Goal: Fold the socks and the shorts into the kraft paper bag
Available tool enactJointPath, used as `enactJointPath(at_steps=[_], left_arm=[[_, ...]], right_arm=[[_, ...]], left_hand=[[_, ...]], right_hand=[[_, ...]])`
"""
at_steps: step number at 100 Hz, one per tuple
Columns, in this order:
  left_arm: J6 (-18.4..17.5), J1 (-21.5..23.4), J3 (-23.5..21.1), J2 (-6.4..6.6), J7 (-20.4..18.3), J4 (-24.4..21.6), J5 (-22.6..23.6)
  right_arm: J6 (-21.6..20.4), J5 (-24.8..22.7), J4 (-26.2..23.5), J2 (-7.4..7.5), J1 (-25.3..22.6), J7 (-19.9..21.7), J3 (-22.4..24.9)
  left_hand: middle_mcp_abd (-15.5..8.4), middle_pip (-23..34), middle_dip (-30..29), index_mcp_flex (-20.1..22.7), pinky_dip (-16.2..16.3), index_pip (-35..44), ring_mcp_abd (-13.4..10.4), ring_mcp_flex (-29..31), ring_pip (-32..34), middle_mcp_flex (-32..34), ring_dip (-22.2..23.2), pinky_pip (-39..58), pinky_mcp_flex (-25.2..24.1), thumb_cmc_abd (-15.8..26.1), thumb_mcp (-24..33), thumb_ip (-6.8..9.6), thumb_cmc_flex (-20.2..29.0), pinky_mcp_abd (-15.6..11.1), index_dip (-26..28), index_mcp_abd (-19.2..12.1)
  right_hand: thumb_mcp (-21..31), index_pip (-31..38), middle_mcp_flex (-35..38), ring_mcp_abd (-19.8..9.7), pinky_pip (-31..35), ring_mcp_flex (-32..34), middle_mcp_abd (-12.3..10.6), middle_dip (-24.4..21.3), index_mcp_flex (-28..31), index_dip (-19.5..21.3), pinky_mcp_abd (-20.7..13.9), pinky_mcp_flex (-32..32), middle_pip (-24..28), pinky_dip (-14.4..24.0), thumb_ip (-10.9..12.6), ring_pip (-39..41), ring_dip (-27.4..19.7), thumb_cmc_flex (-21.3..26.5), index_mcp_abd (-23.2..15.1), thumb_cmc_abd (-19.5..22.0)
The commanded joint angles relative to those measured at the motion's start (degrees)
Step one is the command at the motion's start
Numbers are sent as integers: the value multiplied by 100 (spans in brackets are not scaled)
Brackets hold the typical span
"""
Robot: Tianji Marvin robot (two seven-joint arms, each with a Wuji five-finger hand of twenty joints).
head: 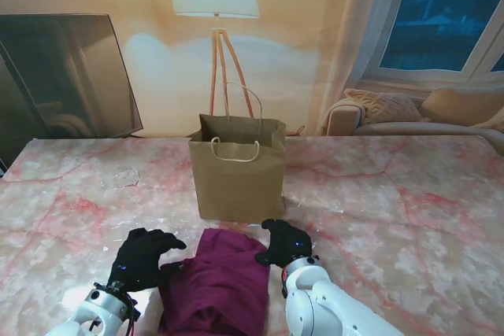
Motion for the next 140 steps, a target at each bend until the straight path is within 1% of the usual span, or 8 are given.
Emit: enactJointPath(at_steps=[1, 35, 51, 56, 65, 89, 113, 140], left_arm=[[-77, -53, 95, 13, -42, 75, 86], [-247, -374, 547, 99, -348, 503, 91], [-273, -462, 661, 117, -395, 618, 85], [-278, -469, 671, 122, -408, 624, 95], [-298, -460, 653, 119, -374, 611, 111], [-102, -258, 430, 41, 403, 426, 309], [290, -163, 344, -52, 1482, 265, 587], [388, -425, 514, -10, 689, 69, 520]], right_arm=[[-15, 98, 86, -55, 1, 60, -72], [185, 539, 137, -135, 251, 346, -466], [148, 598, 147, -141, 369, 456, -629], [82, 626, 152, -152, 378, 439, -646], [-96, 645, 177, -187, 353, 289, -633], [-958, 184, 421, -277, 270, -778, -472], [-1592, -382, 482, -232, 269, -1476, -347], [-1913, -356, 551, -284, 257, -1828, -270]], left_hand=[[-92, 275, 331, 265, 155, 537, 6, 220, 293, 350, 284, 209, 30, -257, -53, -230, 291, 108, 425, -372], [-234, 854, 1175, 649, 214, 1331, 27, 505, 656, 1038, 743, 320, -8, -389, -837, -221, 835, 141, 230, -709], [-233, 838, 1215, 645, 213, 1362, 28, 501, 662, 1040, 769, 312, -37, -322, -853, -195, 845, 141, 165, -689], [-229, 826, 1218, 642, 213, 1374, 26, 495, 659, 1027, 771, 309, -43, -305, -858, -189, 842, 141, 160, -680], [-226, 777, 1206, 609, 220, 1383, 25, 469, 642, 986, 771, 325, -21, -264, -871, -178, 841, 137, 140, -680], [-126, 420, 769, 210, 225, 1207, 47, 254, 397, 586, 529, 427, 24, -425, -249, -277, 436, 164, 509, -387], [160, -94, 349, -1640, 135, 234, 89, -1040, 43, -1448, 325, 146, -391, -796, 398, -150, -423, -65, 787, 691], [373, -476, -385, -1845, 99, -1756, 176, -1094, -172, -1596, -11, -211, -599, -750, -250, -187, -726, -84, -848, 1290]], right_hand=[[-44, -80, -150, -214, 470, 367, 84, 98, -232, -135, -214, 116, 226, 290, 145, 427, 255, -214, 142, 9], [325, 145, 841, -698, 878, 813, -815, 1629, 164, -270, -302, 307, 2653, 508, 78, 2717, 1754, 74, 125, -576], [477, 1592, 2259, -969, 1478, 1613, -1466, 3093, 2158, 892, -128, 928, 3318, 630, 124, 3834, 2089, 679, -1404, -872], [305, 2494, 2433, -996, 1557, 1608, -1546, 3486, 2448, 691, -124, 895, 3318, 727, -685, 3997, 2146, 1126, -2103, -883], [350, 3248, 2214, -893, 1400, 1261, -1464, 3616, 2771, 970, -111, 561, 3111, 767, -744, 3815, 2129, 1391, -2871, -610], [551, 3156, 3187, -416, 1597, 2293, -693, 814, 2804, 1422, -316, 2026, 1113, 139, -708, 1515, 472, 1393, -2845, -468], [483, 3214, 3609, -563, 1901, 2693, -699, 793, 2807, 1290, -527, 2511, 1498, -123, -725, 2251, 754, 1352, -2935, -470], [479, 3234, 3674, -584, 1936, 2707, -663, 799, 2806, 1218, -541, 2591, 1519, -182, -728, 2453, 826, 1342, -2893, -483]])
